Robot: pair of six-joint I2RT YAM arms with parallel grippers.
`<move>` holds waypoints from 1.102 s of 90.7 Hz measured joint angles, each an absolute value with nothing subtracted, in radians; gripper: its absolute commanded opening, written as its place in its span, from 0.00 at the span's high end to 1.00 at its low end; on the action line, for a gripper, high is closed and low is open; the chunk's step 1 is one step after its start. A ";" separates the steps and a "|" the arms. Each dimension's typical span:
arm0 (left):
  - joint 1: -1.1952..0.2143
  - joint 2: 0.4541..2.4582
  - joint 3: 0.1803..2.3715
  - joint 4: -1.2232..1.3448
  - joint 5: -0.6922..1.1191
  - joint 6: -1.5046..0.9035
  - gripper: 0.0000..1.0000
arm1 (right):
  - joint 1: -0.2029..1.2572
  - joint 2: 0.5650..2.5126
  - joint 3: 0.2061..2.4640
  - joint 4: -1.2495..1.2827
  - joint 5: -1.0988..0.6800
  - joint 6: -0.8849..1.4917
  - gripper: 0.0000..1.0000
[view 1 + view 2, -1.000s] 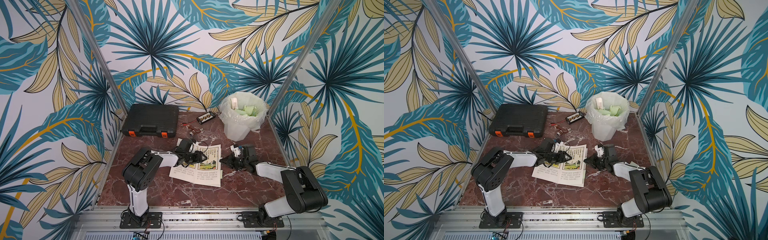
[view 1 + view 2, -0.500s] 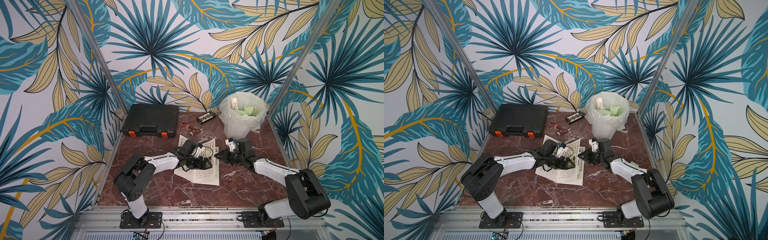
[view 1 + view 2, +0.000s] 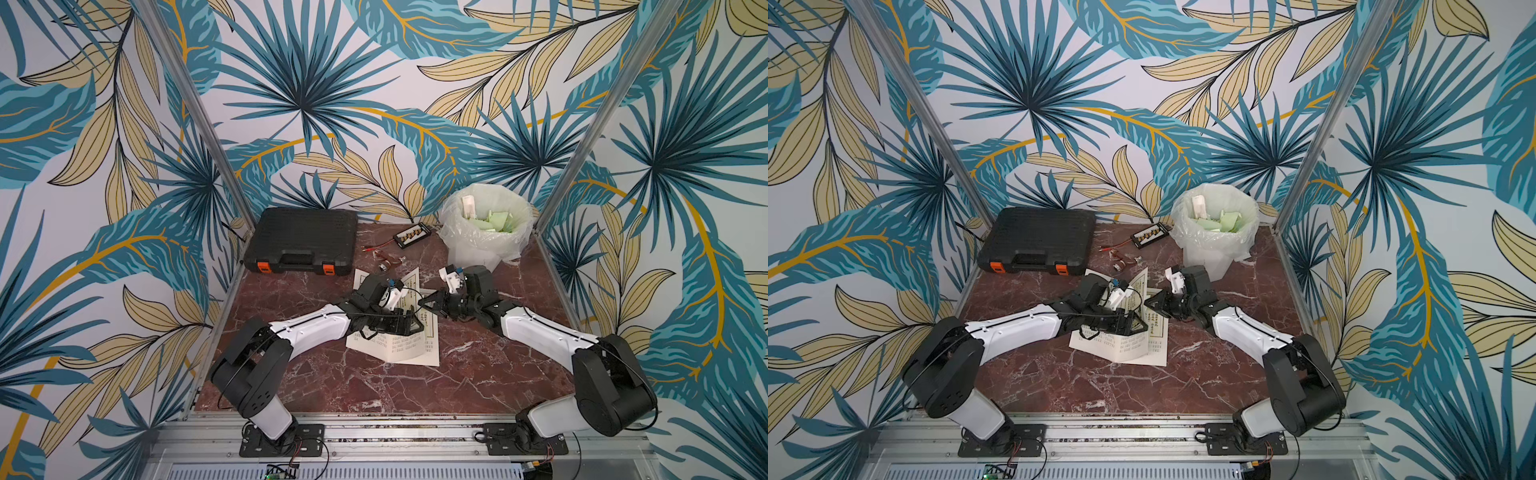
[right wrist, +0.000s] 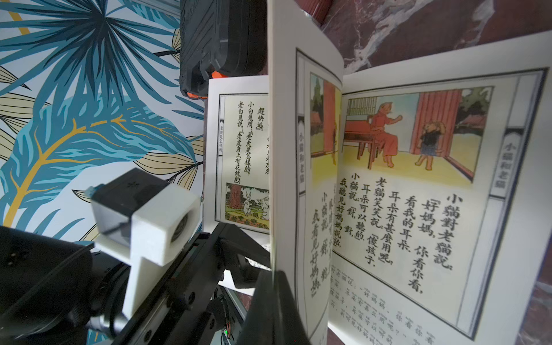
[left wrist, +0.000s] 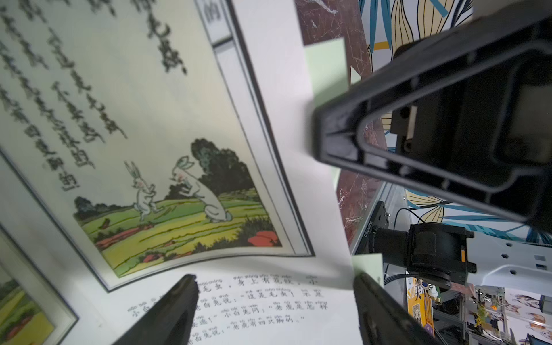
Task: Peel off the used sticky note
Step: Turn the page of the book at the center of the board.
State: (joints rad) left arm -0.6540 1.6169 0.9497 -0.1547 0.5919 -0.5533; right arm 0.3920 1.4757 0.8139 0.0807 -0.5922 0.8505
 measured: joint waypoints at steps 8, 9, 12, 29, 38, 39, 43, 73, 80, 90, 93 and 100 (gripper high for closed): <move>-0.650 1.604 0.957 -0.176 0.568 -0.553 0.17 | 0.394 1.480 0.815 0.074 -0.587 0.850 1.00; -0.649 1.604 0.959 -0.178 0.566 -0.553 0.17 | 0.394 1.480 0.815 0.074 -0.587 0.850 1.00; -0.648 1.600 0.965 -0.184 0.558 -0.554 0.18 | 0.395 1.480 0.815 0.073 -0.586 0.850 1.00; -0.640 1.596 1.010 -0.197 0.529 -0.558 0.18 | 0.402 1.480 0.816 0.073 -0.580 0.851 1.00; -0.641 1.597 1.034 -0.206 0.519 -0.558 0.18 | 0.406 1.480 0.816 0.073 -0.579 0.852 1.00; -0.641 1.597 1.037 -0.207 0.519 -0.558 0.18 | 0.406 1.480 0.816 0.073 -0.579 0.853 1.00; -0.641 1.602 1.052 -0.215 0.515 -0.557 0.18 | 0.407 1.481 0.817 0.073 -0.579 0.854 1.00; -0.664 1.657 1.147 -0.312 0.448 -0.520 0.25 | 0.411 1.495 0.823 0.072 -0.568 0.865 1.00; -0.668 1.671 1.165 -0.343 0.428 -0.507 0.29 | 0.411 1.496 0.823 0.076 -0.569 0.869 1.00; -0.681 1.694 1.183 -0.372 0.405 -0.489 0.31 | 0.414 1.496 0.823 0.080 -0.570 0.873 1.00; -0.684 1.700 1.186 -0.378 0.401 -0.485 0.31 | 0.414 1.496 0.823 0.081 -0.571 0.874 1.00; -0.692 1.720 1.197 -0.395 0.395 -0.475 0.33 | 0.414 1.496 0.823 0.085 -0.573 0.878 1.00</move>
